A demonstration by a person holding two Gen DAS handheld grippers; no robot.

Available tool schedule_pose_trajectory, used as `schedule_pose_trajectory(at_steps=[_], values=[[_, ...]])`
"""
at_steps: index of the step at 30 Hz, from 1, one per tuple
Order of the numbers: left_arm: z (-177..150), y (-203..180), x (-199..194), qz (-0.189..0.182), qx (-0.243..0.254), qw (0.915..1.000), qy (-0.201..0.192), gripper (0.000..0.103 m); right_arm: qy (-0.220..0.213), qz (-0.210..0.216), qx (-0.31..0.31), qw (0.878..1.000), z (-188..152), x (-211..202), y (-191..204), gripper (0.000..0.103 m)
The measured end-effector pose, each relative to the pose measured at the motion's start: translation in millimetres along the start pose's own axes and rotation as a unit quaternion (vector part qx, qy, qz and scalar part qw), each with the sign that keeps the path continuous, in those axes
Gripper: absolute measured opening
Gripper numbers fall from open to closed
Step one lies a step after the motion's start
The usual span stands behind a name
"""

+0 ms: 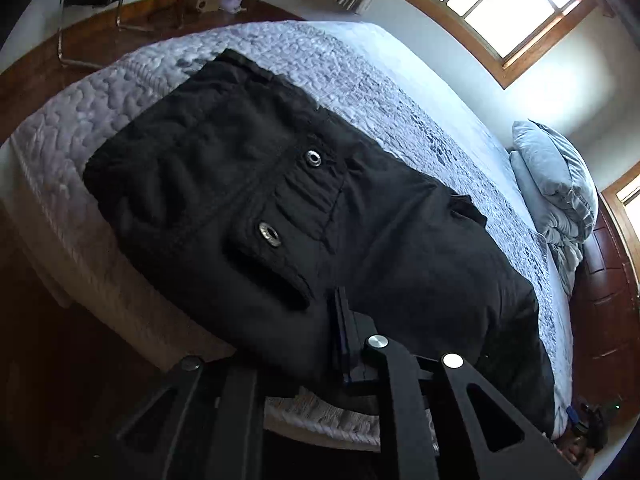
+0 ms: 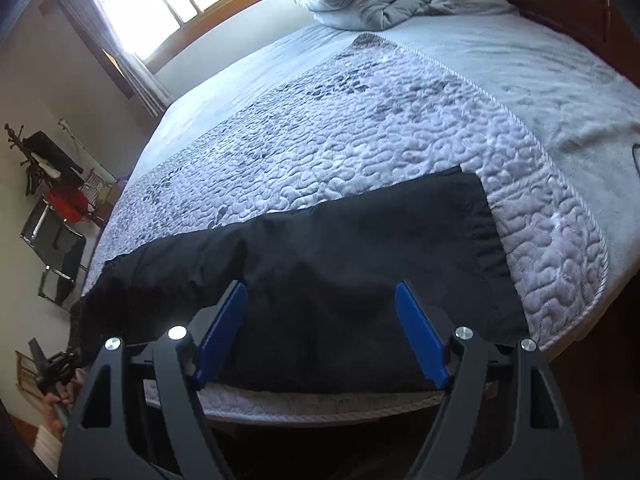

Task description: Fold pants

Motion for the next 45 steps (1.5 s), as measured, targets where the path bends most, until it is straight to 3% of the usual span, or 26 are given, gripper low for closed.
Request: schedule_pose_trajectory(at_steps=[4,10,18,21,22,25,28,31,36,41,43,45], values=[[16,-13,-1,0.018,0.007,0.9998,-0.01,0.021,0.021,0.031,0.038,0.999,-24,-5,-7,0.083],[40,-27,11,0.022,0.007,0.9997,-0.006,0.022,0.051,0.001,0.1,0.994,-70,-6,-40,0.083],[43,-24,15,0.027,0.003,0.9996,0.0,0.023,0.018,0.018,0.216,0.976,-72,4,-83,0.079],[41,-21,14,0.027,-0.004,0.9996,0.005,0.029,0.015,0.007,0.235,0.972,-67,9,-97,0.056],[40,-20,15,0.028,-0.007,0.9996,0.006,0.03,0.009,0.014,0.237,0.971,-63,10,-99,0.031],[38,-20,16,0.033,-0.001,0.9994,0.006,0.03,0.003,0.021,0.237,0.971,-48,11,-102,0.012],[38,-20,17,0.041,0.004,0.9991,0.005,0.03,-0.027,0.017,0.181,0.983,-16,-5,-90,0.009],[37,-18,18,0.053,0.011,0.9985,0.006,0.03,-0.049,0.027,0.173,0.983,5,-24,-90,0.009],[38,-9,26,0.068,0.017,0.9974,0.012,0.032,0.077,-0.049,0.169,0.981,-37,9,-115,0.01],[56,-7,34,0.071,0.024,0.9971,0.01,0.03,0.073,-0.052,0.182,0.979,-38,19,-112,0.009],[75,-5,32,0.075,0.031,0.9967,-0.008,0.029,0.076,-0.05,0.166,0.982,-30,22,-100,0.009],[90,2,32,0.077,0.024,0.9965,-0.019,0.029,0.105,-0.069,0.122,0.985,-29,31,-87,0.009]])
Point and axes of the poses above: each gripper's, at about its wrist camera, not at the fingertips, and x roughly the way its jaws point, y to its left, z to its top, the point moved 9 cm from there along x, roughly the way its jaws point, and after that the axes turned 10 degrees about -x, right-handed, at the moved point
